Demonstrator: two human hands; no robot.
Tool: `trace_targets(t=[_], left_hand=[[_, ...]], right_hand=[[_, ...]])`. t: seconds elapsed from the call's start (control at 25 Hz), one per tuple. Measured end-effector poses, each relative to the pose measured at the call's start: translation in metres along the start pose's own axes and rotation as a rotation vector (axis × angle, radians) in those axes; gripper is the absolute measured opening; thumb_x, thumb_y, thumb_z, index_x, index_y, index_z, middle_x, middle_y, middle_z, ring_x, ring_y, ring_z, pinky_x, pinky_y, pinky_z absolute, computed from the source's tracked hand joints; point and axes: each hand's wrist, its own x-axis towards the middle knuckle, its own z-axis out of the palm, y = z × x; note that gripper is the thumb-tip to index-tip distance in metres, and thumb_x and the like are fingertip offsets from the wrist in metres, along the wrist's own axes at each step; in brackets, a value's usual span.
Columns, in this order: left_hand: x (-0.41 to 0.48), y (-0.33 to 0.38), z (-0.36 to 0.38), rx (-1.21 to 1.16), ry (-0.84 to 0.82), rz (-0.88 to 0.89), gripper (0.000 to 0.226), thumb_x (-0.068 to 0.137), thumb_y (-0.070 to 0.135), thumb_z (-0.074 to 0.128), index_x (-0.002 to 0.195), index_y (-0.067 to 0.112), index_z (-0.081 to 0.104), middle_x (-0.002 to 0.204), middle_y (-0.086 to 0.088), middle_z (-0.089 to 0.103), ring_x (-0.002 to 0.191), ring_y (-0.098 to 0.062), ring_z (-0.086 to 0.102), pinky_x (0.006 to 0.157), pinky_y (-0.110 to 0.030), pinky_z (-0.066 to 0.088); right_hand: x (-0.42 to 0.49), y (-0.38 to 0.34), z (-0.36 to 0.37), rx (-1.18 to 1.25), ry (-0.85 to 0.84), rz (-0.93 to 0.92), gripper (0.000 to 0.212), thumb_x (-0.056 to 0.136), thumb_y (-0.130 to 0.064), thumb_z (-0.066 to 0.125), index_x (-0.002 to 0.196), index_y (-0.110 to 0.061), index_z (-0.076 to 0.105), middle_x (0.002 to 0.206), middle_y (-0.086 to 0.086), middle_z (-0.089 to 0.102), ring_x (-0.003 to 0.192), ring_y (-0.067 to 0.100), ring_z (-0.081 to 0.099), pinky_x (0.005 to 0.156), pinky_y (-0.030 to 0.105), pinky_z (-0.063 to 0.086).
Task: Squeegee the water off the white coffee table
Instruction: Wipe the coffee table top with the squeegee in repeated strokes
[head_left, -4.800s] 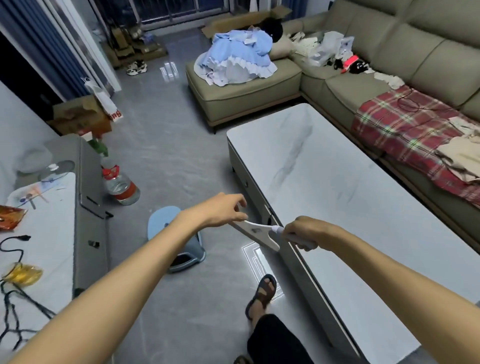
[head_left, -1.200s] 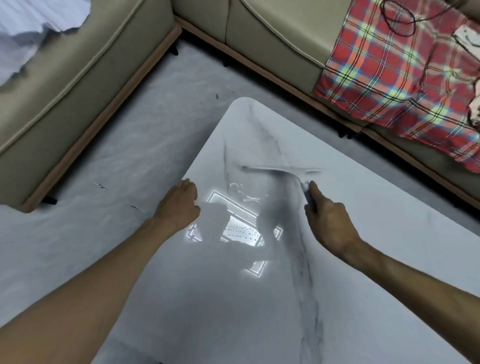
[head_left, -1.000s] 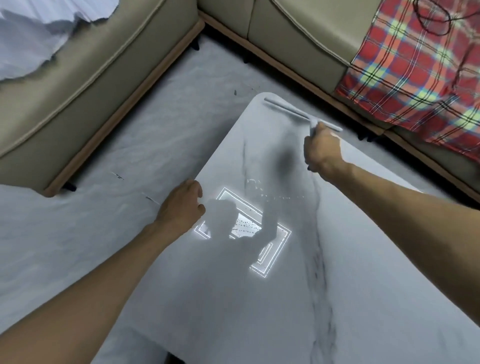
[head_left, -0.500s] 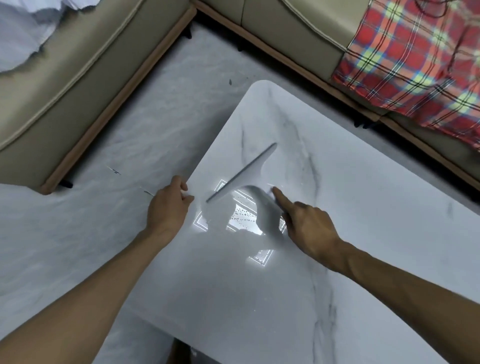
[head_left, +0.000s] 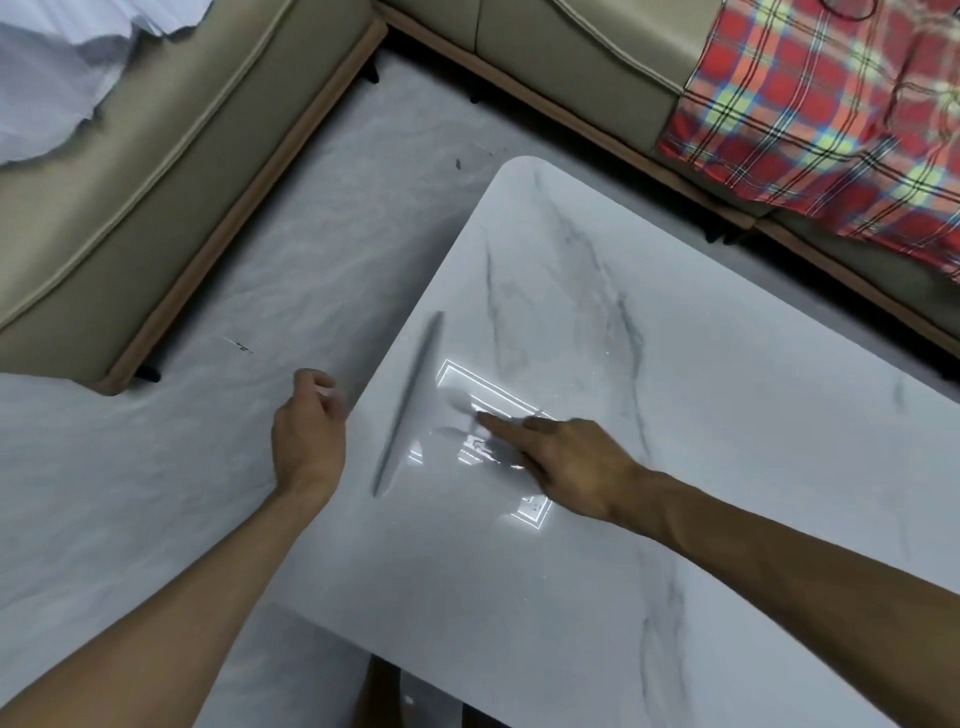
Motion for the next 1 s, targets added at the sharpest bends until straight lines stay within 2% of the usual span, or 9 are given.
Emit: trace_targets(t=[0.2, 0.32, 0.44, 0.52, 0.6, 0.68, 0.76, 0.88, 1.0], left_hand=[[0.006, -0.035, -0.016, 0.046, -0.032, -0.064, 0.015, 0.095, 0.013, 0.043, 0.109, 0.012, 0.049, 0.108, -0.015, 0.063, 0.095, -0.032, 0.058, 0.082, -0.041, 0.047], [-0.002, -0.047, -0.012, 0.112, -0.232, -0.112, 0.035, 0.095, 0.017, 0.048, 0.128, 0.012, 0.042, 0.128, -0.018, 0.056, 0.109, -0.034, 0.056, 0.093, -0.041, 0.047], [-0.012, -0.045, -0.005, 0.184, -0.397, -0.149, 0.042, 0.093, 0.015, 0.047, 0.135, 0.015, 0.037, 0.123, -0.021, 0.057, 0.099, -0.034, 0.057, 0.083, -0.036, 0.047], [-0.017, -0.043, -0.004, 0.186, -0.498, -0.183, 0.045, 0.091, 0.015, 0.046, 0.134, 0.019, 0.036, 0.122, -0.017, 0.058, 0.088, -0.03, 0.055, 0.074, -0.032, 0.044], [-0.019, -0.045, -0.007, 0.177, -0.537, -0.194, 0.045, 0.09, 0.016, 0.048, 0.134, 0.02, 0.037, 0.126, -0.013, 0.057, 0.091, -0.029, 0.056, 0.075, -0.031, 0.043], [-0.021, -0.051, -0.015, 0.142, -0.49, -0.182, 0.037, 0.091, 0.016, 0.051, 0.127, 0.015, 0.043, 0.125, -0.012, 0.058, 0.102, -0.031, 0.058, 0.082, -0.033, 0.045], [-0.025, -0.06, -0.025, 0.073, -0.38, -0.172, 0.03, 0.091, 0.015, 0.054, 0.12, 0.011, 0.049, 0.12, -0.011, 0.061, 0.103, -0.03, 0.059, 0.087, -0.034, 0.047], [-0.036, -0.082, -0.049, -0.018, -0.171, -0.248, 0.024, 0.088, 0.009, 0.055, 0.112, 0.013, 0.057, 0.106, -0.008, 0.066, 0.088, -0.023, 0.06, 0.076, -0.027, 0.046], [-0.047, -0.11, -0.07, 0.023, -0.037, -0.293, 0.016, 0.089, 0.009, 0.054, 0.101, 0.016, 0.061, 0.1, -0.01, 0.068, 0.082, -0.021, 0.059, 0.072, -0.025, 0.042]], right_hand=[[0.066, -0.05, 0.03, -0.142, -0.112, -0.108, 0.056, 0.101, -0.026, 0.035, 0.151, -0.042, 0.015, 0.119, 0.006, 0.057, 0.092, 0.036, 0.06, 0.069, 0.029, 0.031], [0.044, -0.029, 0.031, -0.067, -0.075, -0.058, 0.062, 0.096, -0.027, 0.04, 0.146, -0.052, 0.015, 0.118, -0.002, 0.059, 0.097, 0.031, 0.061, 0.073, 0.031, 0.044], [-0.006, 0.005, 0.02, -0.006, -0.074, 0.033, 0.069, 0.092, -0.02, 0.045, 0.144, -0.057, 0.017, 0.121, -0.01, 0.06, 0.099, 0.026, 0.062, 0.078, 0.034, 0.05], [-0.043, 0.026, 0.012, -0.021, -0.085, 0.131, 0.071, 0.095, -0.02, 0.043, 0.141, -0.061, 0.008, 0.108, -0.008, 0.059, 0.095, 0.026, 0.062, 0.075, 0.031, 0.047], [-0.071, 0.038, 0.004, -0.077, -0.118, 0.191, 0.065, 0.098, -0.029, 0.037, 0.137, -0.062, -0.004, 0.09, -0.011, 0.048, 0.09, 0.026, 0.062, 0.074, 0.031, 0.047], [-0.08, 0.033, 0.002, -0.099, -0.14, 0.2, 0.057, 0.099, -0.041, 0.031, 0.139, -0.063, -0.003, 0.086, -0.015, 0.044, 0.088, 0.022, 0.062, 0.071, 0.029, 0.045], [-0.069, 0.01, 0.008, -0.098, -0.14, 0.13, 0.05, 0.097, -0.052, 0.023, 0.14, -0.064, 0.001, 0.095, -0.014, 0.058, 0.09, 0.02, 0.063, 0.072, 0.029, 0.046], [-0.022, -0.049, 0.036, -0.066, -0.104, -0.094, 0.049, 0.099, -0.051, 0.024, 0.146, -0.055, 0.011, 0.125, -0.014, 0.061, 0.104, 0.024, 0.063, 0.081, 0.036, 0.049], [0.027, -0.116, 0.071, -0.136, -0.152, -0.269, 0.047, 0.102, -0.043, 0.029, 0.148, -0.045, 0.021, 0.124, -0.004, 0.063, 0.104, 0.027, 0.062, 0.085, 0.034, 0.048]])
